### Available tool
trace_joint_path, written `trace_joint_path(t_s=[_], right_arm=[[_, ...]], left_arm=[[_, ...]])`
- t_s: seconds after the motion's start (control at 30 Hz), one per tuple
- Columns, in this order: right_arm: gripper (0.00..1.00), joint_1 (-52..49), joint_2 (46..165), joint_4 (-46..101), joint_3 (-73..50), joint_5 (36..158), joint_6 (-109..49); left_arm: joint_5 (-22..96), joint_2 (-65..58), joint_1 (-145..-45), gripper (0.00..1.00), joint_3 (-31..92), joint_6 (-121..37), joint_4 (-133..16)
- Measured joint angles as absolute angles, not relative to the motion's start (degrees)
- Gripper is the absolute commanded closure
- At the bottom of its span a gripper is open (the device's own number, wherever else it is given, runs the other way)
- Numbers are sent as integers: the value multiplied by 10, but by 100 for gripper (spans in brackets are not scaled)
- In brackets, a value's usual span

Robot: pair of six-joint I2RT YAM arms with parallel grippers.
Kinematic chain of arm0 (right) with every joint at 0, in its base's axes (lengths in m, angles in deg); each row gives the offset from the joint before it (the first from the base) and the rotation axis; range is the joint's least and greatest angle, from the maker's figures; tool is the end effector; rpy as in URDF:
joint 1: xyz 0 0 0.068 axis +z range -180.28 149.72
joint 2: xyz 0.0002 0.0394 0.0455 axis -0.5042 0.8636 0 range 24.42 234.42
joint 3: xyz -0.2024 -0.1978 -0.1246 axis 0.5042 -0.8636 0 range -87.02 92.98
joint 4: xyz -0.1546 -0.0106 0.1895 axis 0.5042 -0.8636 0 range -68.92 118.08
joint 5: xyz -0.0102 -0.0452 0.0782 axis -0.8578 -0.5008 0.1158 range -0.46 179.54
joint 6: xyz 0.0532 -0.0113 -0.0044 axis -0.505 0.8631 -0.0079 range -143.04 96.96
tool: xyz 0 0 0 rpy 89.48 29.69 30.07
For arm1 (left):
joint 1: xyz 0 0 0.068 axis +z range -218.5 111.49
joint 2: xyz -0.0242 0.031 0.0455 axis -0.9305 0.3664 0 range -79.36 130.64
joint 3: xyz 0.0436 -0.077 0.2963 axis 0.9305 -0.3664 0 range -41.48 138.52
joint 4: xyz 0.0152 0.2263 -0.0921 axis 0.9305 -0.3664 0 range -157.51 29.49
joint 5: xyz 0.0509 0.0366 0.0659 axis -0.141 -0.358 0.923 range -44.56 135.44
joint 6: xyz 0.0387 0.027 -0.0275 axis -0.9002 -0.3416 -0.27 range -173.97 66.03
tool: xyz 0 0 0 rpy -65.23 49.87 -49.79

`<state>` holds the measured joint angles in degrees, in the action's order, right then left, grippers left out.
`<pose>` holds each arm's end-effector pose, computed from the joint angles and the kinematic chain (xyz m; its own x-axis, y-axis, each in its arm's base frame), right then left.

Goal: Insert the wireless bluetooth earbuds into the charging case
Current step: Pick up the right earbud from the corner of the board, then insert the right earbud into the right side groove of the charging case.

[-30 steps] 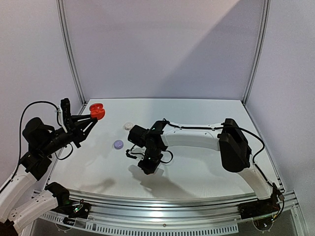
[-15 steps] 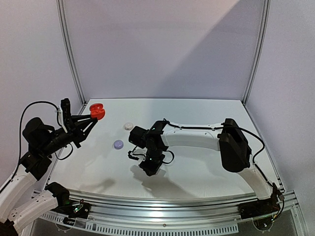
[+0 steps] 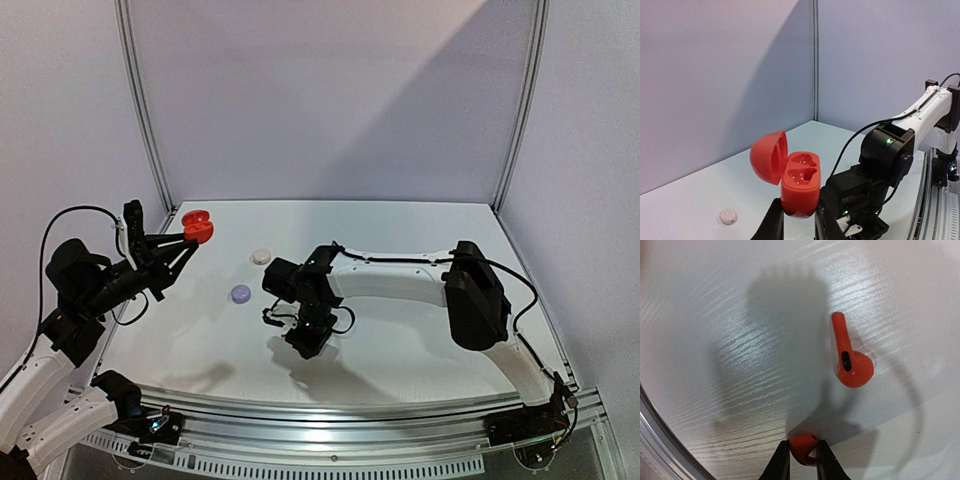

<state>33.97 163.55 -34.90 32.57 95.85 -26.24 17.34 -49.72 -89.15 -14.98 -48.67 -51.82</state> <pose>0.2120 0.4489 0.1818 -0.4804 -0.8683 -0.1238 -0.8760 0.4682 0.1159 0.0817 -0.0493 0.3204 0.0208 -0.0950 -0.9953 0.7548 0.6542 -0.0466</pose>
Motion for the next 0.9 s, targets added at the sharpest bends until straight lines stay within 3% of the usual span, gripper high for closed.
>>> trace_joint_path(t_s=[0.23,0.5,0.9], right_arm=[[92,340,1635,-348,327,959,-276],[94,336,1619,-324,329,956,-312],[95,315,1465,-204,364,908,-387]], left_arm=[[174,-497,-891,100,-150,-492,-523],[189,-498,-891,100,-150,-497,-523],[209,-498,-892,100,-153,-514,-504]])
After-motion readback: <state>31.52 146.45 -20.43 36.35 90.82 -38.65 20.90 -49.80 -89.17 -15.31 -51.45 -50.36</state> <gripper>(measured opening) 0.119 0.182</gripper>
